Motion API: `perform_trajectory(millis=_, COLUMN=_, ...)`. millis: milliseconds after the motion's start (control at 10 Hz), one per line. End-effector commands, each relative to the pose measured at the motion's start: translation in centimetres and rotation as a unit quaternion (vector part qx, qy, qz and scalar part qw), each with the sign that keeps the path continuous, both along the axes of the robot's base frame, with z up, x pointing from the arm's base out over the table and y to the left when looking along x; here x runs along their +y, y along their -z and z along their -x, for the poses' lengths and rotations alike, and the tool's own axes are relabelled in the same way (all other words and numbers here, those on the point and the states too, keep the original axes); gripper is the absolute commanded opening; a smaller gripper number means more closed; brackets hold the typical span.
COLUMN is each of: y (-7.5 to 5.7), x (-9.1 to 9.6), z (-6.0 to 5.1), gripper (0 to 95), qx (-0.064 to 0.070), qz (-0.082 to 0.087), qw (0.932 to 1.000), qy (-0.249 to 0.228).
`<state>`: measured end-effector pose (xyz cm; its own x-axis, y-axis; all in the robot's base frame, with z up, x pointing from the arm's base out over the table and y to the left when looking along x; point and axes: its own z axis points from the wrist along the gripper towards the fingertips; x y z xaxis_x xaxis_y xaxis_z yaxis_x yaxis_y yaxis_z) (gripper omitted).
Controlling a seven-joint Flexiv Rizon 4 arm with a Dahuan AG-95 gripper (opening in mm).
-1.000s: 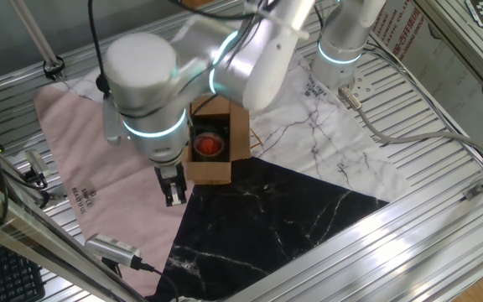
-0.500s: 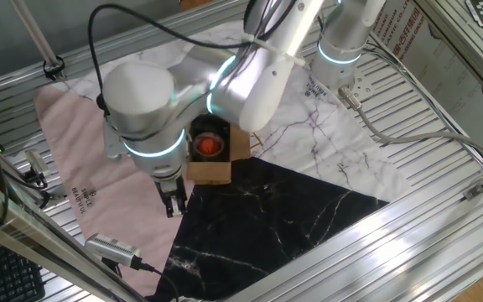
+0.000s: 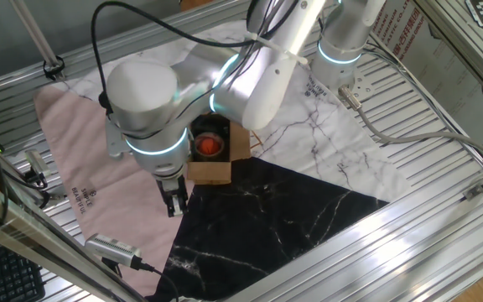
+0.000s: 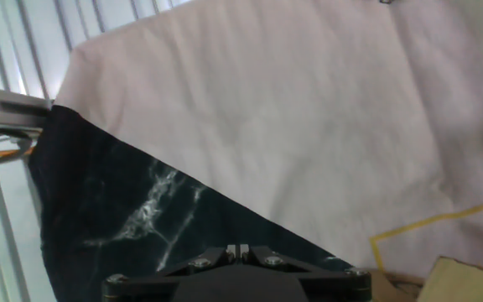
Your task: Cover the box
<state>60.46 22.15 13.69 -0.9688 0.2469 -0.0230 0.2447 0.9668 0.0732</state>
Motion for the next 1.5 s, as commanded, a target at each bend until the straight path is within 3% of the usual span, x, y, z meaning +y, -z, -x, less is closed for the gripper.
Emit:
perform_trajectory(millis=100, y=-0.06, x=0.06, z=-0.01, gripper=0.0, qx=-0.002, qz=0.017, qw=0.9998, qy=-0.014)
perform_trajectory(millis=700, y=-0.06, x=0.06, z=-0.01, gripper=0.0, qx=-0.014, qz=0.022, qw=0.9975, qy=-0.066)
perform_trajectory(millis=1000, y=-0.06, x=0.06, z=-0.01, gripper=0.0, qx=-0.012, qz=0.021, qw=0.9997, qy=0.006)
perform_trajectory(millis=1100, y=-0.06, x=0.06, z=-0.01, gripper=0.0, qx=-0.008, qz=0.04, qw=0.9991, qy=0.005)
perform_trajectory(millis=1500, y=0.01, x=0.08, z=0.1, gripper=0.0, qx=-0.003, qz=0.036, qw=0.9993, qy=0.005)
